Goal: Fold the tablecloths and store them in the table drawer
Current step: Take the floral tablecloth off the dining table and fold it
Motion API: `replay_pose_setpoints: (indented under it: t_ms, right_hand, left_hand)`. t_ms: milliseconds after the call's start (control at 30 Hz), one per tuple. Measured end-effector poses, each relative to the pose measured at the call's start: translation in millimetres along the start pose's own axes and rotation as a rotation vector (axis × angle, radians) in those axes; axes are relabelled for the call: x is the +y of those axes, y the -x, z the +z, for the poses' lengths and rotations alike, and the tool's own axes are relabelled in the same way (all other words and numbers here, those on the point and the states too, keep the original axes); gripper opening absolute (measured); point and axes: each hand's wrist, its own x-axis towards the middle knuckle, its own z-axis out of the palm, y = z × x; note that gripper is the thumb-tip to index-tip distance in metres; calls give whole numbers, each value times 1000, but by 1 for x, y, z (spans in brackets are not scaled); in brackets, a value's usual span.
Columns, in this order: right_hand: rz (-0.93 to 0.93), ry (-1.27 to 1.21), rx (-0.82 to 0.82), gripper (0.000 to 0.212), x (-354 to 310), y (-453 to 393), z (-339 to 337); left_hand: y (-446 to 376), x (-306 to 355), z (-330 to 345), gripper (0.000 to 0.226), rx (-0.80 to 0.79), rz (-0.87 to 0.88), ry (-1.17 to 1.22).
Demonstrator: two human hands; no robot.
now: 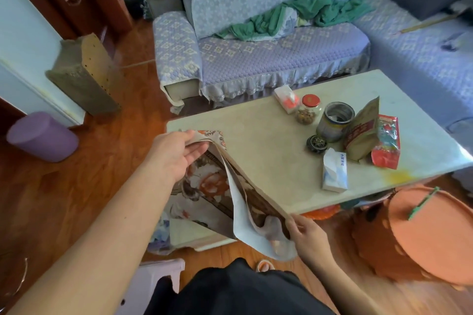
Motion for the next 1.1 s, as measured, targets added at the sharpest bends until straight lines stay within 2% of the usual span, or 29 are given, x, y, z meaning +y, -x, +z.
replay_pose_setpoints:
  t_ms: [67,133,167,233,267,333,400,467,567,633,700,733,767,800,833,967,1033,1100]
  right_hand:
    - [124,24,89,37,-9,-3,-5]
    - [229,44,48,22,-15,-10,-14]
    - [320,37,-45,14,-24,-12,-18]
    - [519,-82,-289,17,-41,-19,-27]
    - [556,-96,-365,13,-52,-23,-36]
    - [456,10,-406,12,-84,-39,-65]
    - [253,153,-344,22,-129,-56,-105]
    - [32,335,-253,21,-186,-56,-151]
    - [-259,905,-40,20,-275,-48,-218]
    - [-432,1128,160,18,-330,-32,-254]
    - [-706,1137,438,18,-378,-9,-281]
    - [-905,1025,541,26,-397,4,-288]
    - [-1102,863,542,29,-412,15,-292]
    - [-1223,729,443,25,-424,24,-292]
    - [-1251,704,329,21,-435,27,-292]
    - [-920,978,110,60,-449,2,-302]
    - [-855,1017,0,62,-441,-10,-307]
    - [-807,1150,-28,56,-429,-20,-301]
  left_hand:
    - [2,1,0,12,-17,11,-50]
    - [4,4,-3,15,-30,32,-97]
    - [4,8,-5,15,-34,47,-113]
    - [4,22,-6,12,-36,94,-167]
    - [4,32,-6,9,-38,125,-200]
    - [3,61,-7,9,-32,187,-232]
    - [0,98,-12,15,-6,234,-218]
    - [0,144,-20,14,15,269,-224]
    - [9,218,-25,12,29,334,-289]
    - [25,266,-20,15,6,379,-326]
    - [46,305,-10,21,-27,425,-344]
    - [57,321,-6,21,-35,450,-343]
    - [65,334,-3,21,-42,472,-345]
    - [73,345,0,21,-55,488,-345]
    - [78,353,1,22,-70,500,-349]
    - [87,370,3,23,-100,519,-318]
    - [84,372,1,22,-99,533,-267]
    - [78,371,-3,22,-77,546,-215]
